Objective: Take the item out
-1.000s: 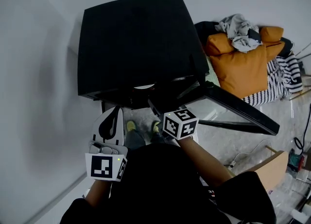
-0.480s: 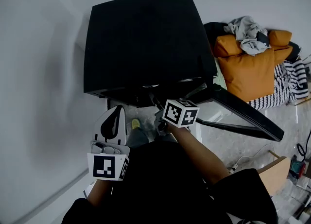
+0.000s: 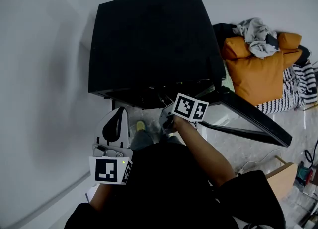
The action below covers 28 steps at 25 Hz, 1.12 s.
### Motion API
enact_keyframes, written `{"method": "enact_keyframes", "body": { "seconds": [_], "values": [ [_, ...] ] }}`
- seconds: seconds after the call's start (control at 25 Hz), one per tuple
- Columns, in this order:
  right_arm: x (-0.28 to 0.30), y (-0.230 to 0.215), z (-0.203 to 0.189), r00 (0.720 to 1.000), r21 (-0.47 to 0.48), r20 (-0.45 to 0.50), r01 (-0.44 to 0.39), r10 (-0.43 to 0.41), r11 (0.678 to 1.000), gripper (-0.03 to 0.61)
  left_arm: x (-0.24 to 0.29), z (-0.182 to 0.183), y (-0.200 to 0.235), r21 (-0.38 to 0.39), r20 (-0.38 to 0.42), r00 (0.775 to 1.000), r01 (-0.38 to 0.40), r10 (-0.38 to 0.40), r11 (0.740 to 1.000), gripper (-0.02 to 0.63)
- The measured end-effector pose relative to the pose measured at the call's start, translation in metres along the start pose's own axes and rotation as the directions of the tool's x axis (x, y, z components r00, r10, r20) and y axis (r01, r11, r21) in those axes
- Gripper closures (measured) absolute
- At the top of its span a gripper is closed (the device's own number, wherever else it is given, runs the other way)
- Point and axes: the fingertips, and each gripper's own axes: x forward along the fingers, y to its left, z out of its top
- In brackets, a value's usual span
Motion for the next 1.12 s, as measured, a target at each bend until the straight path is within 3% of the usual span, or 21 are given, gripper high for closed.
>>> {"method": "enact_keyframes", "body": {
  "seconds": [0.52,0.68,1.12],
  "values": [
    [0.004,-0.0038,0.0044,0.999,0.164,0.032,-0.002,-0.004,0.987,0.504,-0.0017,0.0021,0.0061,0.002,0.004,1.0,-0.021,0.021,1.0,0.606],
    [0.0028,-0.0013,0.0074,0.998,0.181,0.056,-0.003,-0.008,0.983,0.555,-0.0029,0.0023,0.0061,0.005,0.006,1.0,-0.022,0.022,1.0,0.606],
    [-0.0003,0.0017,0.0032,0.997,0.289,0.076,-0.038,0.016,0.957,0.559,-0.0083,0.0019,0.0094,0.006,0.012,0.999,-0.032,0.032,0.999,0.606]
  ]
}}
